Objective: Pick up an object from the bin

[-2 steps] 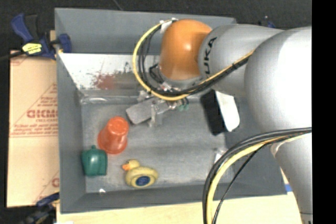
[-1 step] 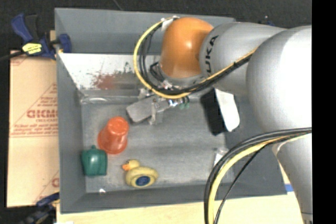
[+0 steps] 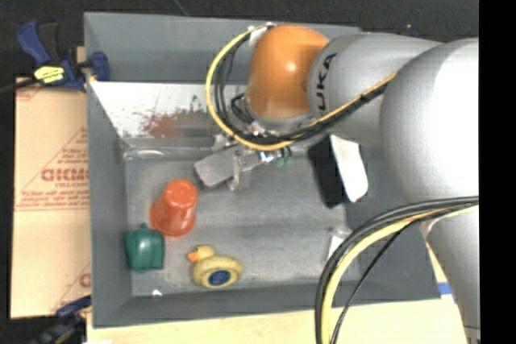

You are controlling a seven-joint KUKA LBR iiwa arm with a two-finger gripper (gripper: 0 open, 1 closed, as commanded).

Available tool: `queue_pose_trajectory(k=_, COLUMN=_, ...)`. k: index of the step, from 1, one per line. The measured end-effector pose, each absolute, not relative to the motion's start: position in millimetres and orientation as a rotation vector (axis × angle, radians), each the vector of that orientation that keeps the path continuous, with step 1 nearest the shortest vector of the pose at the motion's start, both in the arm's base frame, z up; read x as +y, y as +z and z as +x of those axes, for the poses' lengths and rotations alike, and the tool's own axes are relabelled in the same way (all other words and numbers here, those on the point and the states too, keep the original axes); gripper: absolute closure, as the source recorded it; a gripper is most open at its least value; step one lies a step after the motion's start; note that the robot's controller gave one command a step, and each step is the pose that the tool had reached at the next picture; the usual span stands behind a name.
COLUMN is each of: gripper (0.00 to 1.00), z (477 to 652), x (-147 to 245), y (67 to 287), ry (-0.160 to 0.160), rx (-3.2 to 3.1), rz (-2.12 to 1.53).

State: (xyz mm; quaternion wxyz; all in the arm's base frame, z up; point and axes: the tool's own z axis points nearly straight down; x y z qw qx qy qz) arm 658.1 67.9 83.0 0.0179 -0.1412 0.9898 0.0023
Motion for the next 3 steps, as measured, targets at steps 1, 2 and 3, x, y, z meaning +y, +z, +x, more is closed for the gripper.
queue_pose_trajectory(k=1, gripper=1.00, z=659.4, x=67, y=124, ry=0.007, rx=3.070, rz=-0.435)
queue_pose_trajectory(k=2, gripper=1.00, z=658.3, x=67, y=131, ry=0.009, rx=3.071, rz=-0.431)
queue_pose_trajectory(k=3, gripper=1.00, z=660.1, x=67, y=181, ry=0.008, rx=3.066, rz=-0.427)
